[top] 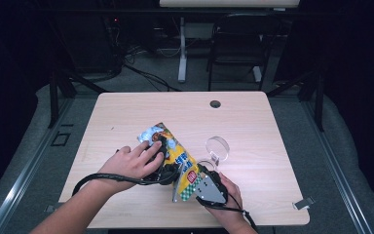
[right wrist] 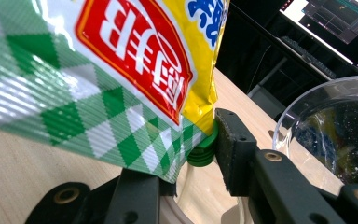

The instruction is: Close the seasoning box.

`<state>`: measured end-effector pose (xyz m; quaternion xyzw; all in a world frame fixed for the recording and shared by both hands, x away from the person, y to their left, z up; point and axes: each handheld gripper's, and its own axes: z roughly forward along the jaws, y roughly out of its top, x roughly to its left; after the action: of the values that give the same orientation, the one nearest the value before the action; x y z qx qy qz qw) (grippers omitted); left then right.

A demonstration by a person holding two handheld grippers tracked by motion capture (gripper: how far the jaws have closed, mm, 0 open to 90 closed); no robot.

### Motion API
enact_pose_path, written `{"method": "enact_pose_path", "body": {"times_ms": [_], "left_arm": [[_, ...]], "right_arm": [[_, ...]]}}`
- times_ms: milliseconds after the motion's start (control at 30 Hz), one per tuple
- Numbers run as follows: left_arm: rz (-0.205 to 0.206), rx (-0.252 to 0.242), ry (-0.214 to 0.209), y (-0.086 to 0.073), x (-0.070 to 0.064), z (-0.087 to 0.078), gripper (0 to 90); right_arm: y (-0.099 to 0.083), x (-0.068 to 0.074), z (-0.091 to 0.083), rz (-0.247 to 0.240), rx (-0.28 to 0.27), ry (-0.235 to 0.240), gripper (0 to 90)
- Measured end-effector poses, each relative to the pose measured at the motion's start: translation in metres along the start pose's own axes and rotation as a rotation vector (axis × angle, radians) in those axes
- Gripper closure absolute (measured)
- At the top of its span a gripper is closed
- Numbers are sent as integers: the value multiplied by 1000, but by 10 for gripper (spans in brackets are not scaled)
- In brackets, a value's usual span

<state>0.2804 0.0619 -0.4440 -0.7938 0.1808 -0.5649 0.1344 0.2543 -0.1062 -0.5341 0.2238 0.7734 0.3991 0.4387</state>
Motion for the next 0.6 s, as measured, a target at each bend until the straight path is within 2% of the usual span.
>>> {"method": "enact_pose_path", "body": {"times_ms": [400,567,600], "left_arm": [[-3,0,-13,0,0,0,628],[8,2,4,0,1,-1,628],[3,2,-13,0,1,-1,629]], "right_arm": [[0,0,0,-1,2,1,707],[1,0,0,-1,1,2,707],[1,1,0,-1,1,2,707]]}}
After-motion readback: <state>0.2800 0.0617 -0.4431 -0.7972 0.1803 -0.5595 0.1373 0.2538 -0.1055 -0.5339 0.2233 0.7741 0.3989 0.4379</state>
